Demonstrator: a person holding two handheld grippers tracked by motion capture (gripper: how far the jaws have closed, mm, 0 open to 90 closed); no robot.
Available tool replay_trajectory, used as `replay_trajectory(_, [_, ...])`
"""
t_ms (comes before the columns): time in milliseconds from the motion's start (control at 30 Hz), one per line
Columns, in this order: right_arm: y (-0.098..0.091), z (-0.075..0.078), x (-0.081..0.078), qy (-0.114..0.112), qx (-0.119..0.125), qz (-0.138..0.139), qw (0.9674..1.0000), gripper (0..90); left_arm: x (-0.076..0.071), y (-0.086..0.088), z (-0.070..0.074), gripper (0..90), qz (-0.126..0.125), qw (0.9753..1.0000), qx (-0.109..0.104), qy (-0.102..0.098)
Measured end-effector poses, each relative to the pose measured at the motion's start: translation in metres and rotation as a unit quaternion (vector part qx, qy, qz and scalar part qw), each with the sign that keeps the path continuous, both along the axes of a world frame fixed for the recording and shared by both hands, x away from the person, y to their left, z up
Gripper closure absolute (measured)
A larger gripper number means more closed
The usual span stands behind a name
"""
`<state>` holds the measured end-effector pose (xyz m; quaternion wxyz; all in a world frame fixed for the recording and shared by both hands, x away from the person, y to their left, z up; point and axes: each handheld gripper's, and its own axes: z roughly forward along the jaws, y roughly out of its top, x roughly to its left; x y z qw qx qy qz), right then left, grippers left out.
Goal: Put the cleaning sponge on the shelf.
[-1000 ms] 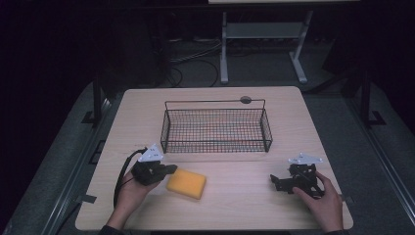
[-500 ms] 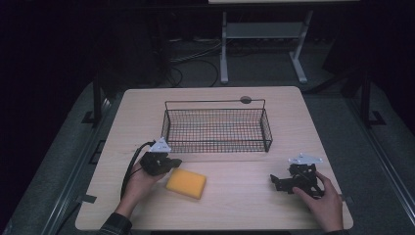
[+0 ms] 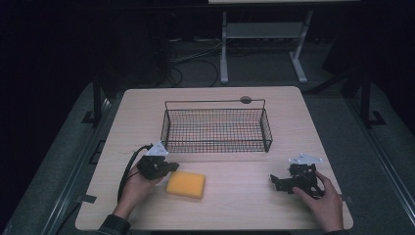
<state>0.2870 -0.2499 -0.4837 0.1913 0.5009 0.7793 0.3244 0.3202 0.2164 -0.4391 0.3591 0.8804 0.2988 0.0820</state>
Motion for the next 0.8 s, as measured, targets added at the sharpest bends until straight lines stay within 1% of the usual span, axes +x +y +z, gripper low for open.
replay_trajectory(100, [0.000,0.000,0.000,0.000,0.000,0.000,1.0000,0.0,-0.007,0.004,0.000,89.6,0.003,1.0000,-0.004,0.003])
replay_trajectory(133, [0.000,0.000,0.000,0.000,0.000,0.000,1.0000,0.0,-0.007,0.004,0.000,89.7,0.003,1.0000,-0.004,0.003])
replay_trajectory(200, [0.000,0.000,0.000,0.000,0.000,0.000,1.0000,0.0,-0.014,0.005,0.001,89.6,0.003,1.0000,-0.004,0.004])
replay_trajectory(267, [0.000,0.000,0.000,0.000,0.000,0.000,1.0000,0.0,-0.016,0.006,0.001,89.6,0.003,1.0000,-0.005,0.005])
replay_trajectory(333, [0.000,0.000,0.000,0.000,0.000,0.000,1.0000,0.0,-0.021,0.005,0.002,89.6,0.002,0.9999,-0.009,0.006])
replay_trajectory(400, [0.000,0.000,0.000,0.000,0.000,0.000,1.0000,0.0,-0.022,0.005,0.002,89.7,0.000,1.0000,-0.008,0.005])
replay_trajectory(467, [0.000,0.000,0.000,0.000,0.000,0.000,1.0000,0.0,-0.028,0.005,0.003,89.7,0.001,0.9999,-0.014,0.006])
replay_trajectory(567, [0.000,0.000,0.000,0.000,0.000,0.000,1.0000,0.0,-0.035,0.005,0.002,89.7,0.000,0.9999,-0.015,0.007])
replay_trajectory(633, [0.000,0.000,0.000,0.000,0.000,0.000,1.0000,0.0,-0.037,0.005,0.002,89.7,0.000,0.9998,-0.016,0.008])
replay_trajectory(667, [0.000,0.000,0.000,0.000,0.000,0.000,1.0000,0.0,-0.040,0.006,0.002,89.6,-0.001,0.9998,-0.017,0.009])
replay_trajectory(800, [0.000,0.000,0.000,0.000,0.000,0.000,1.0000,0.0,-0.045,0.006,0.002,89.6,0.002,0.9997,-0.021,0.012])
